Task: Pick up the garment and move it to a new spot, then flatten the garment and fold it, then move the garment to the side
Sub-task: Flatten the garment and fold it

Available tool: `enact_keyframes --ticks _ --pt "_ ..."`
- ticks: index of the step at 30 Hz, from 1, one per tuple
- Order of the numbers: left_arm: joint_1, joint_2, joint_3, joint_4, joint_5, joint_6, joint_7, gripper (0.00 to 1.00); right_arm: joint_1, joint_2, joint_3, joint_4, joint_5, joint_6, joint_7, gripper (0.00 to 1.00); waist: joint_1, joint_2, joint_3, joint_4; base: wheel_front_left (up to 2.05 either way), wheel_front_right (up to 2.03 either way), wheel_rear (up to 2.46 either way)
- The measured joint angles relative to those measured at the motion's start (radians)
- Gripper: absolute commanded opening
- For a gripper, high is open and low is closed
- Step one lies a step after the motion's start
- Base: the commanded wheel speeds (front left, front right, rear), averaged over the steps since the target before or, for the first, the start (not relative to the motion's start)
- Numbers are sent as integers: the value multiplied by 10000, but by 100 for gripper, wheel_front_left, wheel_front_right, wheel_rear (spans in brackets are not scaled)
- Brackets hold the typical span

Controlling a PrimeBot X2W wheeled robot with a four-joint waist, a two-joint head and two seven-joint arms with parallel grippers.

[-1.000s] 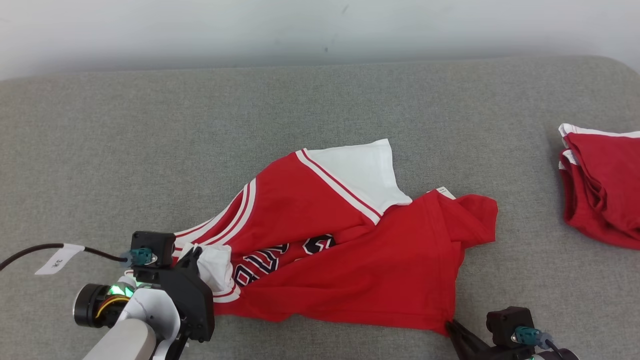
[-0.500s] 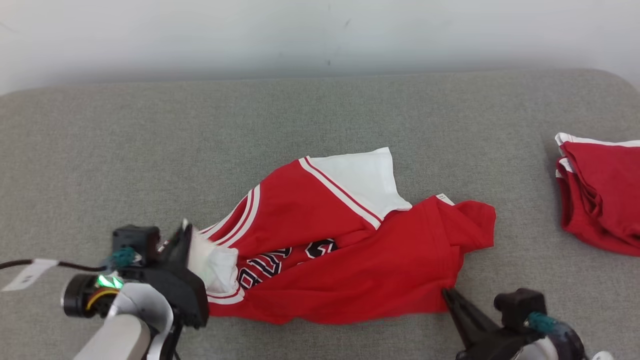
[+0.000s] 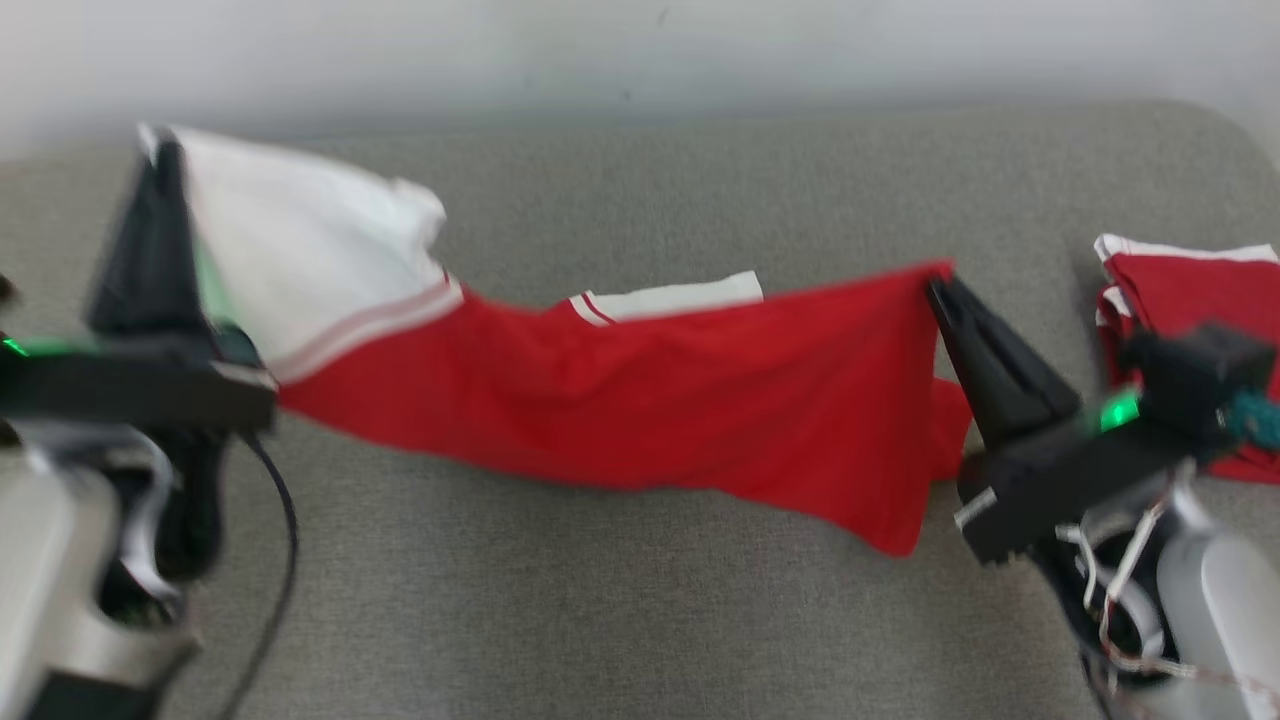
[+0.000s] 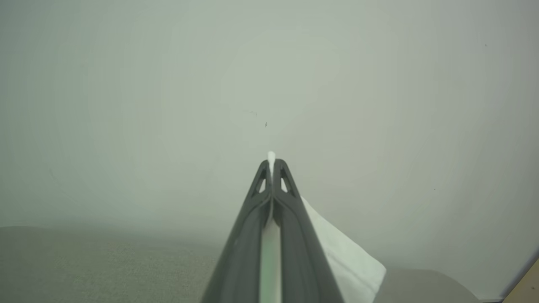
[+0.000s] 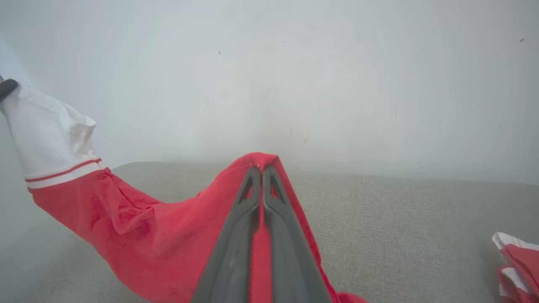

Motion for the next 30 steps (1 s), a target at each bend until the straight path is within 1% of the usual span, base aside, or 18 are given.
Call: enact_keyframes --ticks 2,5,8,9,12,14,15,16,17,18,20,22,26,30 --pt "-686 19 439 -38 -516 -138 159 0 -954 -512 556 67 12 0 190 0 1 0 274 -68 0 0 0" --pt "-1817 159 821 79 -886 -169 581 0 -2526 -1078 1164 604 249 0 265 0 1 0 790 -168 0 0 0" --pt "-3178 500 876 307 -955 -215 1164 0 -4302 -1402 1653 1425 433 0 268 0 2 1 1413 -270 0 0 0" --pt "-3178 500 876 307 -955 -215 1164 0 -4302 -1402 1653 1425 433 0 268 0 2 1 1413 -270 0 0 0" --pt "-4830 1001 832 447 -460 -332 1413 0 -6121 -1467 2077 2332 596 0 153 0 3 1 2108 -388 0 0 0" --pt "-6029 1214 763 642 -100 -443 1413 0 -7346 -1499 2230 3007 598 0 -142 0 3 1 2598 -470 0 0 0" --pt "-6573 1390 587 763 299 -556 1430 0 -7889 -1519 2341 3329 512 0 -293 0 4 2 2843 -514 0 0 0" --pt "-7606 1672 226 951 834 -867 1484 0 -8832 -1536 2554 4038 146 0 -702 0 4 2 3314 -606 0 0 0" --pt "-8096 1952 -15 1030 1473 -1066 1476 0 -9293 -1522 2635 4380 -90 0 -955 0 6 3 3536 -656 0 0 0" --pt "-8562 1939 25 1170 1517 -1051 1379 0 -9742 -1448 2614 4763 -293 0 -1246 0 6 3 3753 -710 0 0 0" --pt "-9433 1990 -188 1379 1987 -1323 1162 0 -10589 -1233 2441 5392 -688 0 -1860 0 5 2 4150 -828 0 0 0" --pt "-10147 1873 -247 1536 2199 -1388 798 0 -11264 -997 2142 6008 -1005 0 -2428 0 5 3 4499 -950 0 0 0" --pt "-11528 1699 -418 1814 2894 -1597 -247 0 -12162 -633 1396 7043 -1567 0 -3476 0 5 3 5034 -1187 0 0 0" --pt "-12587 1453 -405 1937 3310 -1854 -988 0 -12866 -364 570 7624 -2253 2 -4408 0 4 3 5326 -1423 0 0 0"
